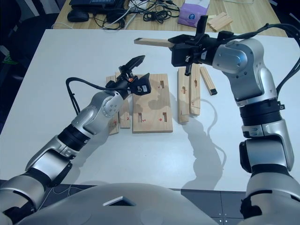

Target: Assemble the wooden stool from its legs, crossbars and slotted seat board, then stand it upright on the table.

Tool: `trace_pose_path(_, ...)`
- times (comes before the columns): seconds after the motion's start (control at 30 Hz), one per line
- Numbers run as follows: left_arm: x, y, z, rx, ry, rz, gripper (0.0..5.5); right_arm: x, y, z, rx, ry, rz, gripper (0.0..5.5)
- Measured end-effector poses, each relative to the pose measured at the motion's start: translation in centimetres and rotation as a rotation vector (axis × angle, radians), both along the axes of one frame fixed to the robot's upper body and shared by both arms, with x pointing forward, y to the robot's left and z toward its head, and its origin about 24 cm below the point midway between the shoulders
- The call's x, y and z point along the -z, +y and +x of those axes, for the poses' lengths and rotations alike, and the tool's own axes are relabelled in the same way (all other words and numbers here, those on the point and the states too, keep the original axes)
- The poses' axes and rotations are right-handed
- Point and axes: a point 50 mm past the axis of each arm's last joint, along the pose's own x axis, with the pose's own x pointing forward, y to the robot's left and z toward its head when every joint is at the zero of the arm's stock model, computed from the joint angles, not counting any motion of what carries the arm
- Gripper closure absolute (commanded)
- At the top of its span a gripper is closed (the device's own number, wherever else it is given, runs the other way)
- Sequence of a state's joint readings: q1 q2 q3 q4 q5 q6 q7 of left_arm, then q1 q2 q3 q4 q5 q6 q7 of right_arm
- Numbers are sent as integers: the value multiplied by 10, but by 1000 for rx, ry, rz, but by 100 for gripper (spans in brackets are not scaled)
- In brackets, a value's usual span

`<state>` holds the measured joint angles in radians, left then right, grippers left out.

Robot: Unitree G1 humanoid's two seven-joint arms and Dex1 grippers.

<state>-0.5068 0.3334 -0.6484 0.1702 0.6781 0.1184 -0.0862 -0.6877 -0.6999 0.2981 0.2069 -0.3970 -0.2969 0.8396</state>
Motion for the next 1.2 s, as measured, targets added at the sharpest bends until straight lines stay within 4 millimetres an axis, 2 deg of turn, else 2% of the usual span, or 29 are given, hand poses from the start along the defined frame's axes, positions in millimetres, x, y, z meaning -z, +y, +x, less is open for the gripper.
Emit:
trace_pose_path(0.13, -11, 0, 7, -37, -61, -20, 220, -3, 4, 3, 2, 6, -64, 511)
trace_pose_path(0.27, -8, -2, 8, -51, -58, -21, 220, -5, 18, -2, -49, 22, -49, 511)
trace_pose_path(0.33, -7, -4, 8, -50, -48, -25, 239, -7, 22, -6, -67, 20, -47, 511)
trace_pose_path(0.5, -9, -3, 10, -58, -38, -51, 318, -7, 27, -10, -87, 29, -44, 511)
trace_pose_path(0.87, -9, -4, 9, -24, 5, -79, 481, 3, 26, -13, -92, 44, -64, 511)
trace_pose_path(1.2, -8, -2, 8, 6, 5, -64, 486, 3, 26, -13, -101, 35, -71, 511)
